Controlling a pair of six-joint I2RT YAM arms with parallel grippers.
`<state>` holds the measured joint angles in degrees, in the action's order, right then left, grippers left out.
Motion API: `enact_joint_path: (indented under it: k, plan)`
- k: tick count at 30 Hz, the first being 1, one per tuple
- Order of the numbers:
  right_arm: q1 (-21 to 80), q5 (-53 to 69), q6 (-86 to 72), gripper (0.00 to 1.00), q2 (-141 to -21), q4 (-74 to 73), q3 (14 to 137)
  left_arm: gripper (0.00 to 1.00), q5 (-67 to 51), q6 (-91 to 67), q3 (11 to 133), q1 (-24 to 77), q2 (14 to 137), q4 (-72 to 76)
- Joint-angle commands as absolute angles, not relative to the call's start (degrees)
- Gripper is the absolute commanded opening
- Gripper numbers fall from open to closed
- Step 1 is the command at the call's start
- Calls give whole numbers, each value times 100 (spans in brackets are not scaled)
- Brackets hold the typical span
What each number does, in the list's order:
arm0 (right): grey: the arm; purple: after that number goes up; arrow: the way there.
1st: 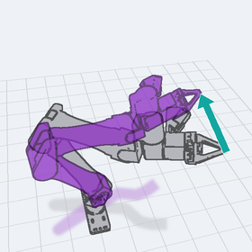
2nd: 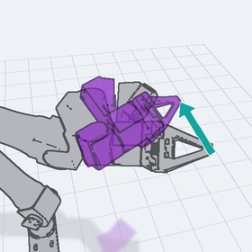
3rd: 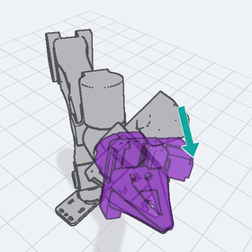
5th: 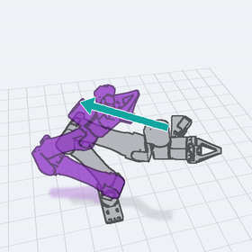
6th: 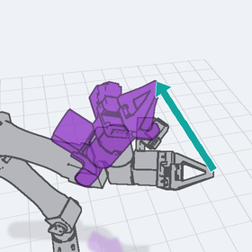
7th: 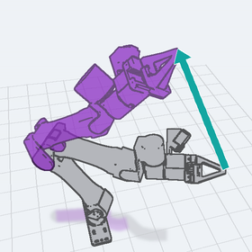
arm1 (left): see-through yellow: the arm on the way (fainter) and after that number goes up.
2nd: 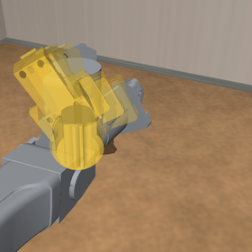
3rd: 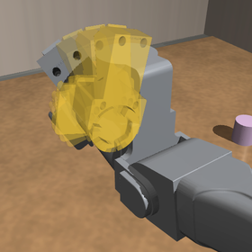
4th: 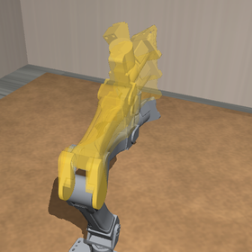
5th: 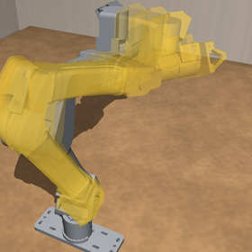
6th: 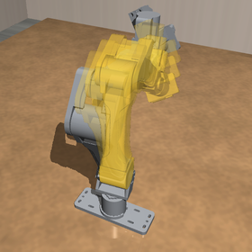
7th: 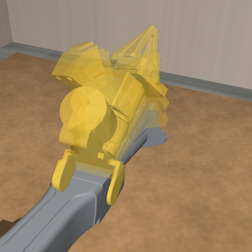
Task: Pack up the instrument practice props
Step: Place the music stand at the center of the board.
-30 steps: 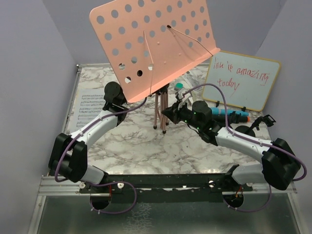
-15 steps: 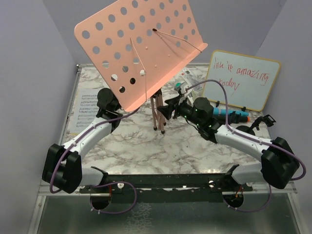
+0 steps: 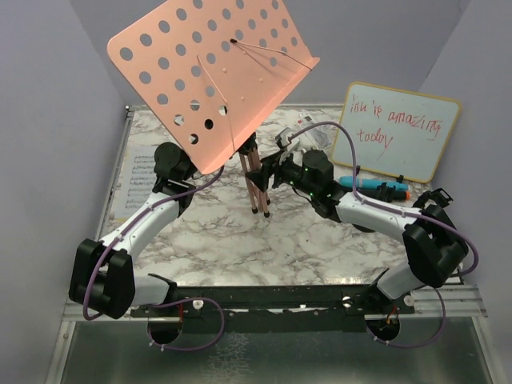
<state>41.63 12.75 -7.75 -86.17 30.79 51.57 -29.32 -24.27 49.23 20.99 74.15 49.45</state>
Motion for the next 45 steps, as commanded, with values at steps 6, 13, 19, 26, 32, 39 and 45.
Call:
enact_joint_path:
  k: [6,13,19,26,32,39,45]
  plan:
    - [4262,1253,-580,71,-9402,3563,5564,0,-2896,-2303,4833,2132,7407,4491]
    - [4326,1453,-571,63,-9709,3630,5652,0,-2538,-2520,4929,2132,7477,4403]
    - [4364,1544,-562,52,-9626,3537,5617,0,-2492,-2765,5069,2135,7446,4306]
    - [4427,1724,-670,42,-9168,3183,5499,0,-2461,-3420,5320,2135,7275,3860]
    - [4581,1837,-862,38,-8772,2761,5367,0,-2302,-3926,5331,2135,7067,3416]
    - [4748,1795,-1412,35,-8539,2692,5000,0,-2097,-4201,5042,2136,6875,2971]
    - [4785,1582,-1723,31,-8860,2619,4908,0,-1777,-4215,4624,2136,7011,2883]
